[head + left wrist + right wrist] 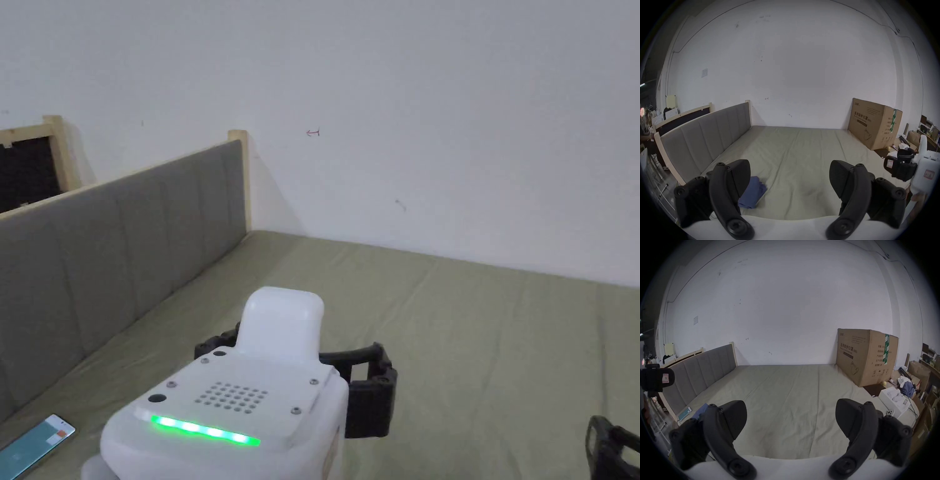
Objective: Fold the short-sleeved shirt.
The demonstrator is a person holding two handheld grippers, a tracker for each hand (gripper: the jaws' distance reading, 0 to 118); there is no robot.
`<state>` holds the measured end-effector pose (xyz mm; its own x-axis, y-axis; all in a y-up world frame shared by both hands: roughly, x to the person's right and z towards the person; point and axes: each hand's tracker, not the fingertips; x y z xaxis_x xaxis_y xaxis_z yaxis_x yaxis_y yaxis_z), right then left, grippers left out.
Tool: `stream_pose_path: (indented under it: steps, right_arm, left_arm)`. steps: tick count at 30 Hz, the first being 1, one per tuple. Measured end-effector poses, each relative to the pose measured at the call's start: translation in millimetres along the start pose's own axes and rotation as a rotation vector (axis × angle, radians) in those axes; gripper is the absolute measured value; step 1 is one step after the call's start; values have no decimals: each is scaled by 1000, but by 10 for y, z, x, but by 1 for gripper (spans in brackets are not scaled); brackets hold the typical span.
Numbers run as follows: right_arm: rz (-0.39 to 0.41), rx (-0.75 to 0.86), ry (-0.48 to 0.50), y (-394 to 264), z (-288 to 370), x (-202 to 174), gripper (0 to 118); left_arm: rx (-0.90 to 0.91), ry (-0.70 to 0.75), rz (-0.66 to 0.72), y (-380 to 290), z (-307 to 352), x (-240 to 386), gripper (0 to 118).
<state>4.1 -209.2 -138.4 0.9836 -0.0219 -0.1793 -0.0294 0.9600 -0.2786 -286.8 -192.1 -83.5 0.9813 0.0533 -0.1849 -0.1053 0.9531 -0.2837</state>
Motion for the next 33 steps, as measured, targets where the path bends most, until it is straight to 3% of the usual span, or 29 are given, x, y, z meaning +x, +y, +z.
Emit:
stream_pose_path:
  steps: [6, 18, 30, 33]
  right_arm:
    - [-3, 6, -4, 33, 44, 0, 113]
    - [25, -22, -25, -36, -125, 115, 113]
    - [8, -41, -15, -47, -197, 147, 113]
    - [3, -48, -10, -67, -197, 127, 113]
  left_arm:
    - [-28, 61, -16, 35, -26, 218, 100]
    - [-24, 40, -73, 38, -158, 271, 100]
    - [-29, 18, -10, 75, -206, 174, 100]
    - [-60, 80, -57, 45, -226, 232, 100]
